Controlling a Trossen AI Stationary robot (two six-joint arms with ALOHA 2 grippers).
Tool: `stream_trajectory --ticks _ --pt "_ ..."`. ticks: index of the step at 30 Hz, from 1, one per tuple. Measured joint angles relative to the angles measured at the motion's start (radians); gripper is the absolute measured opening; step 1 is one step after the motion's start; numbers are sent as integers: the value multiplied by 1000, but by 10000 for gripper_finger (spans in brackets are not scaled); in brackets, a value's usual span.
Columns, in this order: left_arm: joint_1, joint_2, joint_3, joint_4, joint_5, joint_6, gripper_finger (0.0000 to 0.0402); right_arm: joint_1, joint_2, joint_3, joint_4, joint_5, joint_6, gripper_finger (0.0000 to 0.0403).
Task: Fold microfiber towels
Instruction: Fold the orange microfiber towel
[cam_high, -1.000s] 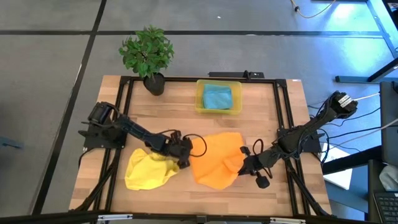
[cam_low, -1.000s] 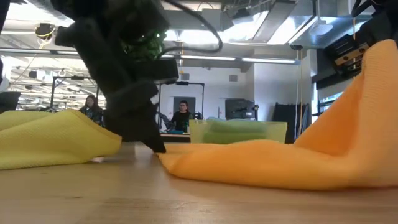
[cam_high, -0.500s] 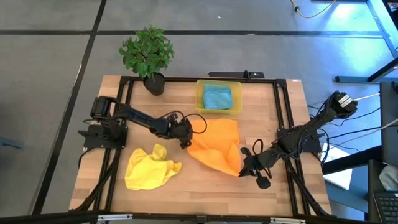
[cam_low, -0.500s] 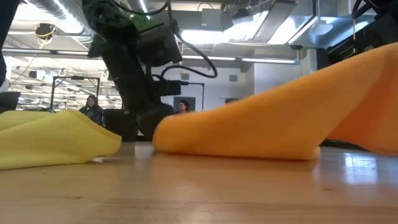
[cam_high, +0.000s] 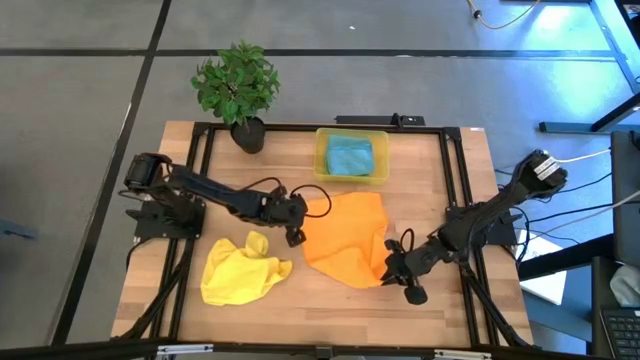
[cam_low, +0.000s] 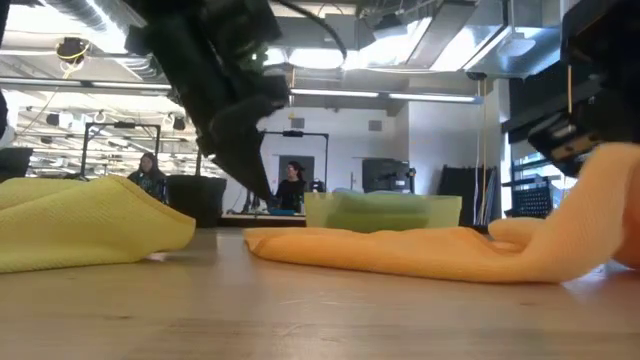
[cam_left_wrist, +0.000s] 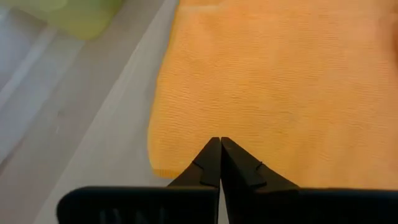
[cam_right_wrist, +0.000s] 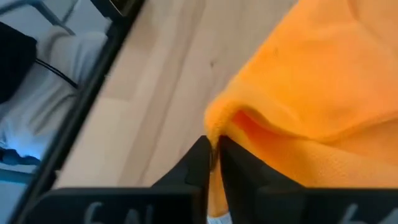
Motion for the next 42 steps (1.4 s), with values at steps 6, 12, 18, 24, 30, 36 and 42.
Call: stream_trajectory --ticks 6,12,18,24,30,36,42 --pt "-46 -39 1 43 -4 -11 0 -16 74 0 51 -1 -1 107" --pt "-165 -28 1 229 -14 36 0 -16 90 0 82 -2 -1 158" --pt "-328 -28 -18 461 -178 172 0 -16 90 0 82 -5 0 175" --pt "-400 -28 -142 775 -214 197 0 -15 90 0 87 -131 11 176" --pt "-423 -27 -252 987 -214 187 0 -15 90 0 86 -229 33 176" --pt "-425 -27 -284 1042 -214 150 0 -15 76 0 71 -392 135 176" --pt "-425 4 -285 1053 -214 88 0 -17 43 1 63 -354 108 176"
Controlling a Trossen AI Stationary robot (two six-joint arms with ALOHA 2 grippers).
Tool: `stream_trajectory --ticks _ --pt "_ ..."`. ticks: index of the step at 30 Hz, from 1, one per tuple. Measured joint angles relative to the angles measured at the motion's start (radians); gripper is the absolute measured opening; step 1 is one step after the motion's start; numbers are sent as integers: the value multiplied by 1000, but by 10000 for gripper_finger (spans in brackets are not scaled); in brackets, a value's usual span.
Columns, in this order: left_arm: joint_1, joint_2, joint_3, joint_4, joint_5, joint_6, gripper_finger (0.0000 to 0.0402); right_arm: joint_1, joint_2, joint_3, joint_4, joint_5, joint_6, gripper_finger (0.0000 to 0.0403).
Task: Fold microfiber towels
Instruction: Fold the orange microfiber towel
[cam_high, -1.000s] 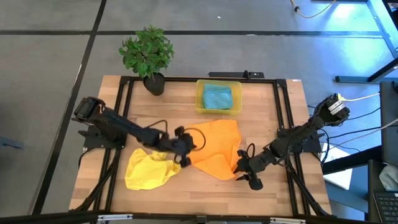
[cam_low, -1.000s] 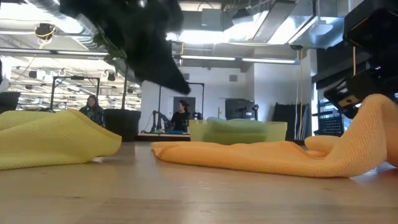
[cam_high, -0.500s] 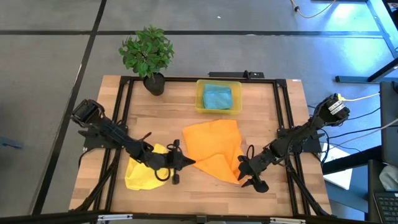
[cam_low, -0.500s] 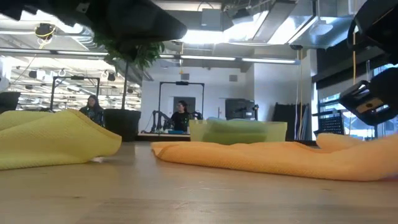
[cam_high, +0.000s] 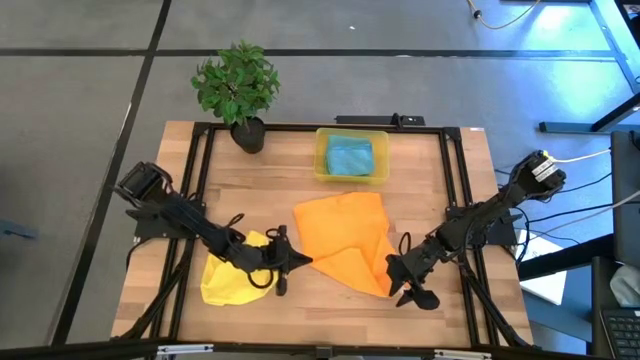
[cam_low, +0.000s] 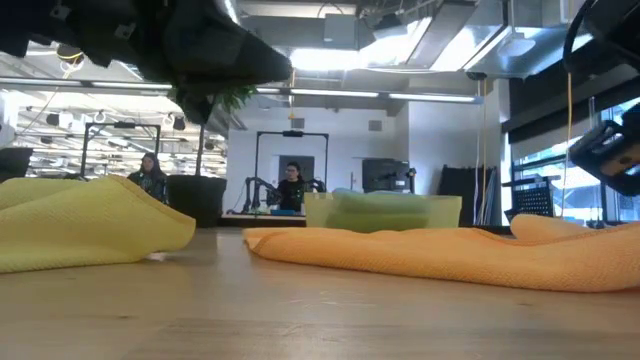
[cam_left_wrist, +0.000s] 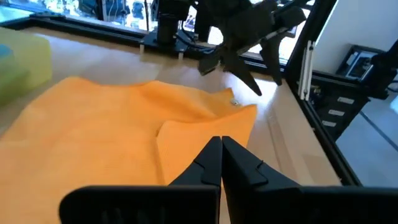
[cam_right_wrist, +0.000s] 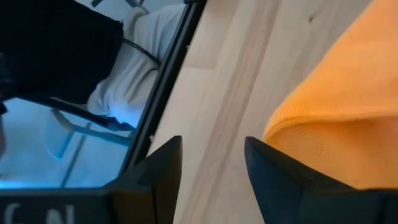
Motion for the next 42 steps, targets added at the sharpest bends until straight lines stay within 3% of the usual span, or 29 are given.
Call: stream_trajectory --ticks 14,24,26,33,42 --pt "17 86 0 5 0 -103 0 -175 -11 2 74 108 -181 176" --pt "63 86 0 -50 -30 -150 0 -267 22 0 54 427 -236 176" --pt "65 89 0 -61 -31 -159 0 -275 50 -1 47 398 -226 171" --pt "71 143 0 -60 -36 -190 0 -292 154 -1 74 250 33 146" --pt "87 163 1 -54 -13 -212 0 -308 238 0 221 125 79 139"
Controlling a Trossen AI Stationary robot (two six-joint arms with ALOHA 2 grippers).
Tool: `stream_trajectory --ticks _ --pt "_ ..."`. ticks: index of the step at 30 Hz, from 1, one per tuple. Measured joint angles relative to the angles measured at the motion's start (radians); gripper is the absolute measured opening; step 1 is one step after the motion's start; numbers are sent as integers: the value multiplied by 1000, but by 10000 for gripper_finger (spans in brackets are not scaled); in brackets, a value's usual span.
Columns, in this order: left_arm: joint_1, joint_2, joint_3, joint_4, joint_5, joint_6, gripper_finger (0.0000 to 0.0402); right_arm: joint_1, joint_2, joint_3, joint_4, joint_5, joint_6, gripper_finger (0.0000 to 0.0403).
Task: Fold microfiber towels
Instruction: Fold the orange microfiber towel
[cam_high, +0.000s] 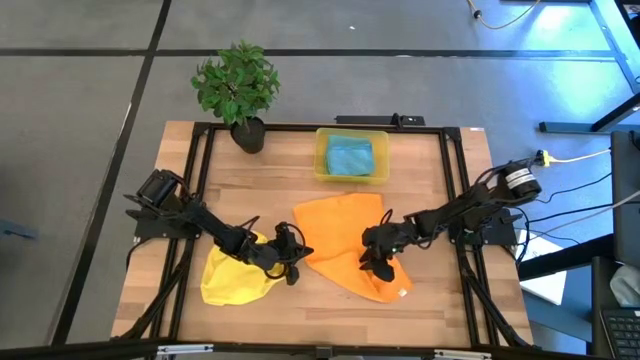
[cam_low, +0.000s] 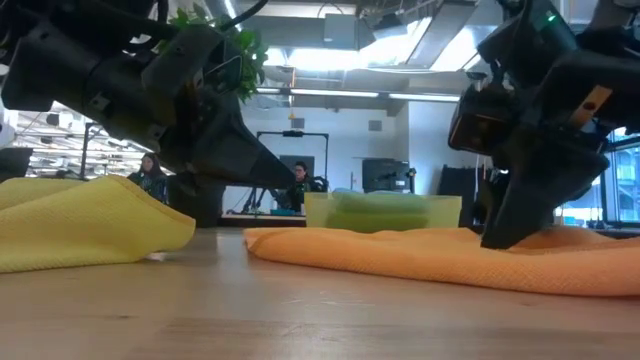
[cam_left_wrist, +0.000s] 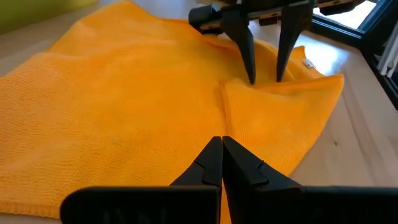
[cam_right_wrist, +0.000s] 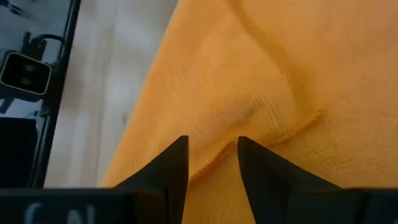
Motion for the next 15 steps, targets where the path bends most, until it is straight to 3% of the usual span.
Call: stream_trajectory --ticks 8,15 --pt "-2 0 0 -1 2 1 0 -22 -13 1 -76 -37 19 139" --pt "-2 0 0 -1 2 1 0 -21 -57 0 -102 -5 37 139"
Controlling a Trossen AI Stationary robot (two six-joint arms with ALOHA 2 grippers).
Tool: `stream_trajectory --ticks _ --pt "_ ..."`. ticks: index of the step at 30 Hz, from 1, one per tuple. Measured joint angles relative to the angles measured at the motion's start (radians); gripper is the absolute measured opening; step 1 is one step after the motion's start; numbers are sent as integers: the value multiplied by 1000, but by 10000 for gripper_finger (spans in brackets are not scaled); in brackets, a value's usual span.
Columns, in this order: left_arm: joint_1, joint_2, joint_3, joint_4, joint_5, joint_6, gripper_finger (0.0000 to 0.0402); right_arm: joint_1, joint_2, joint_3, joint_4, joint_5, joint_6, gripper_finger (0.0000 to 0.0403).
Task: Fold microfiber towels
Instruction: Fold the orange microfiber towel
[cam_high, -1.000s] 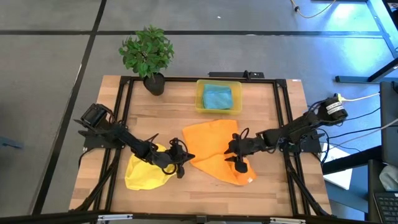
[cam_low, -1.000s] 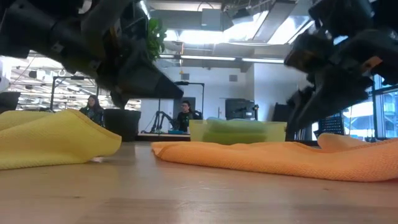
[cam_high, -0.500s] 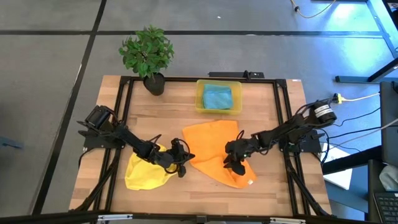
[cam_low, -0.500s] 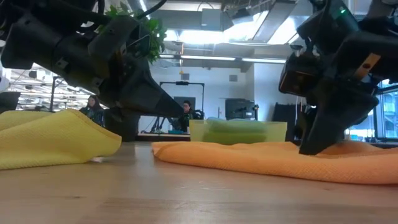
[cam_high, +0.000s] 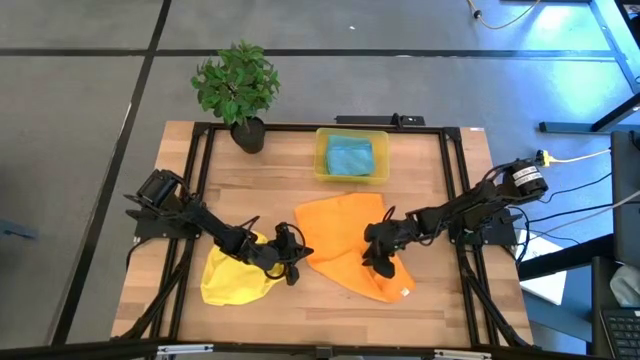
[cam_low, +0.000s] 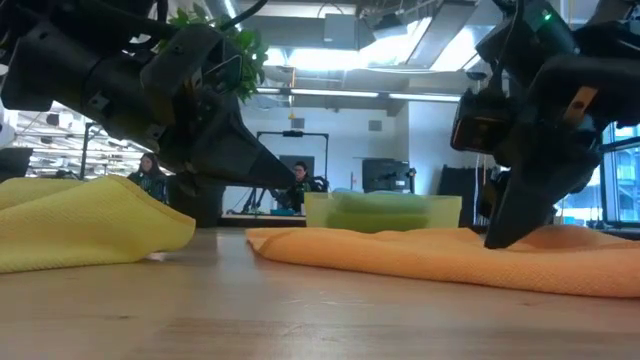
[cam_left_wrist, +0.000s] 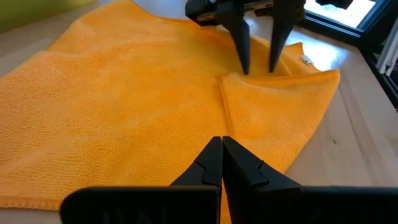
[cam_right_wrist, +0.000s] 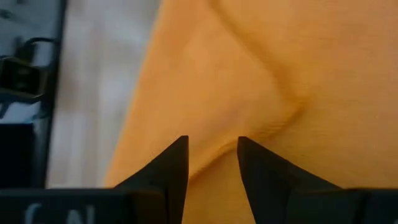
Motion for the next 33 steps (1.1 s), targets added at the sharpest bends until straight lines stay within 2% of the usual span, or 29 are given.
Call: stream_trajectory --ticks 6,18,26,33 --pt "0 0 0 0 0 0 0 -3 2 0 -45 93 18 139" --pt "2 0 0 0 0 1 0 -2 2 0 -18 58 -56 139" --pt "2 0 0 0 0 2 0 -2 3 0 72 32 -73 137" --pt "2 0 0 0 -1 4 0 -2 3 0 8 63 -35 118"
